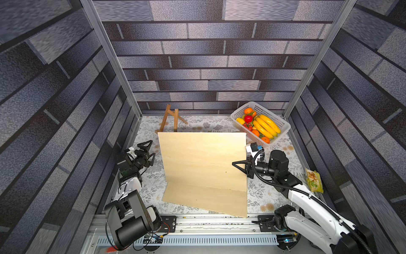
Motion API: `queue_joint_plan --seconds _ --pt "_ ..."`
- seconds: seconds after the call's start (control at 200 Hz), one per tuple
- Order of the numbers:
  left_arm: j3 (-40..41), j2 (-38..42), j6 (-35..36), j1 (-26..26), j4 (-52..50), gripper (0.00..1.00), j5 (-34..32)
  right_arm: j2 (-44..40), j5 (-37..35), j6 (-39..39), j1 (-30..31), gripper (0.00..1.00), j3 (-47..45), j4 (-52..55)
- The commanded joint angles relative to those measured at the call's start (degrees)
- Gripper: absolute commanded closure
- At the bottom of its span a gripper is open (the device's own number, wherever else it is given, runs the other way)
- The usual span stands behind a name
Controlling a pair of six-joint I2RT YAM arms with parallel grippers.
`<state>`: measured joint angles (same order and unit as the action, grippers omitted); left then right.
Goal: Assemble the easel
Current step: Place the drawing board on the easel.
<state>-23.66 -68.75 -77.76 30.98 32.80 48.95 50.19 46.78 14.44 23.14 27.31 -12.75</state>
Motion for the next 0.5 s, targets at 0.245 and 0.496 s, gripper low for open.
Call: queue_joint_plan --seconds 0.245,0.496 --pt "-27.0 6.7 21.6 -16.9 -46.5 0.0 -31.9 -3.8 -10.2 -9.1 -0.5 1.0 -1.8 9.4" --pt "-58.4 4.4 34.8 -28.8 -89.5 0.0 -43.6 -8.0 -8.7 -15.6 -0.5 1.0 -0.7 17.6"
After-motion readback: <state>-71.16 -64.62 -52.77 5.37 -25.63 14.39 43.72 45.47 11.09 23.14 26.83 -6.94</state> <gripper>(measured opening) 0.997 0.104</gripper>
